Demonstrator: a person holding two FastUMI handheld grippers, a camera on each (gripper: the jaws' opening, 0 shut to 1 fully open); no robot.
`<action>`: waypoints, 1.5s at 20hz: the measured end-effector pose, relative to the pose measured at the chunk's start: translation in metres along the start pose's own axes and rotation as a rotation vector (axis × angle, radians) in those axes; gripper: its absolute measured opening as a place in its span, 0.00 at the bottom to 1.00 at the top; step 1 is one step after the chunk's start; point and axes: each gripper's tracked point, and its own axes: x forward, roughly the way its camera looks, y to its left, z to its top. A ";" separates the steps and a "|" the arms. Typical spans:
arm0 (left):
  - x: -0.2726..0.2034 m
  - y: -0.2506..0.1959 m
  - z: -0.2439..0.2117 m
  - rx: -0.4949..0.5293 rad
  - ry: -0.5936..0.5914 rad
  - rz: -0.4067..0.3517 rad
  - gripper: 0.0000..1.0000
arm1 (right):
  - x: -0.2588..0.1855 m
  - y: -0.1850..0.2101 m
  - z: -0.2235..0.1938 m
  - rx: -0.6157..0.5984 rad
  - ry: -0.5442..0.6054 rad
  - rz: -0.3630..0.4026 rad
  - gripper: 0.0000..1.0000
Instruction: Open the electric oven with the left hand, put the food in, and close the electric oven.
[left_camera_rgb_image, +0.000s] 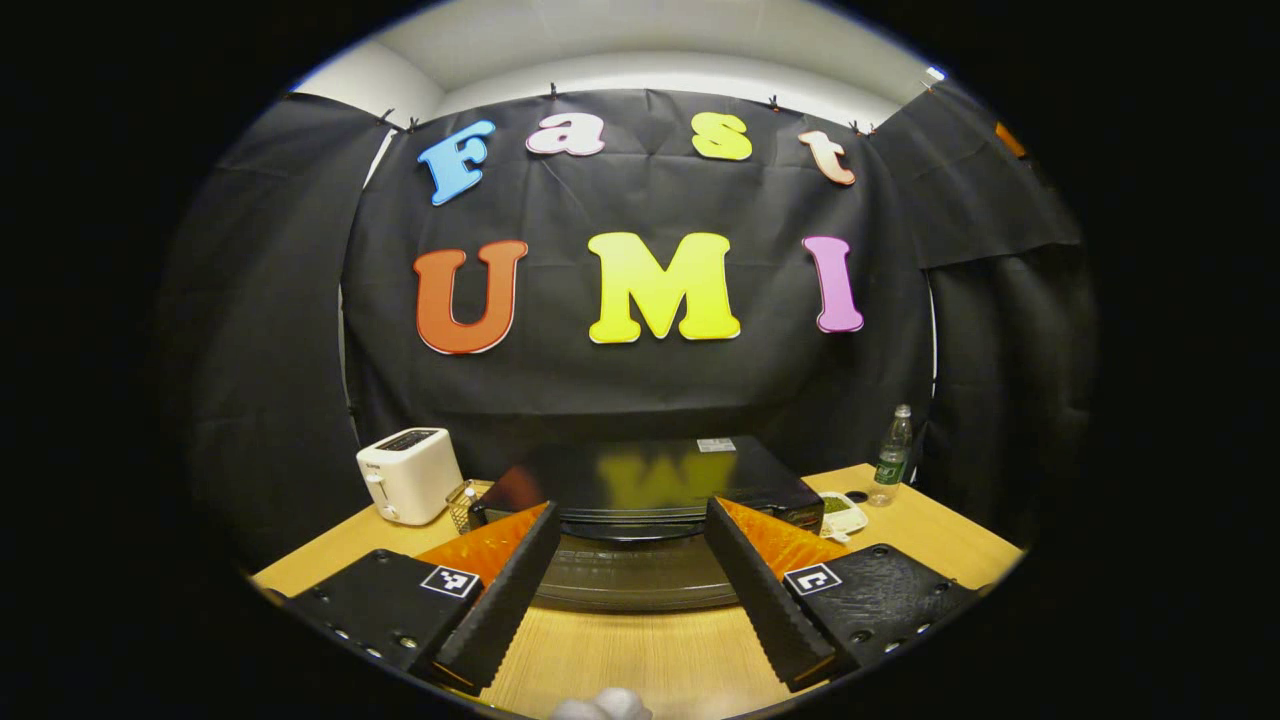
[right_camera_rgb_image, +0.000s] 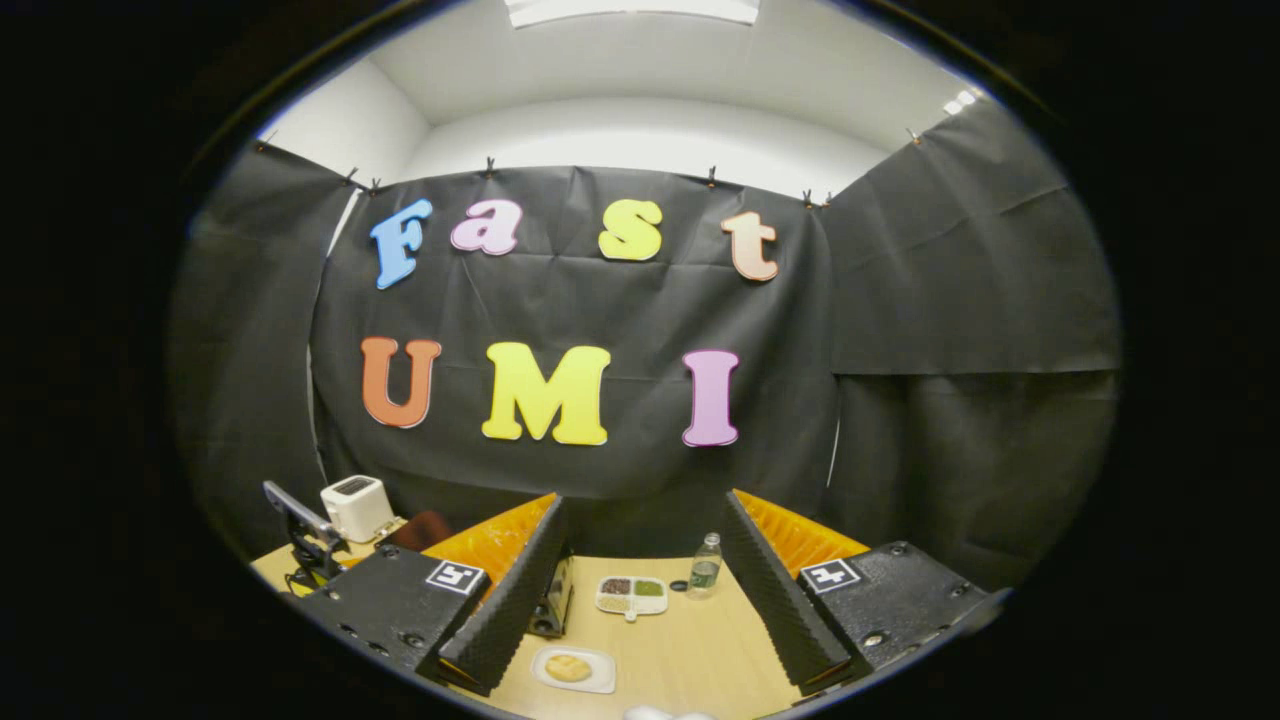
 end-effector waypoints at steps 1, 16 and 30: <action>0.011 0.000 -0.005 -0.006 0.008 0.004 0.95 | 0.001 -0.001 -0.002 -0.006 0.008 -0.009 0.99; 0.064 0.007 -0.038 0.021 0.081 0.015 0.98 | 0.005 -0.003 -0.027 -0.016 0.087 -0.038 0.99; -0.002 0.006 -0.068 0.019 0.157 0.003 0.98 | -0.007 0.003 -0.042 0.009 0.104 0.002 0.99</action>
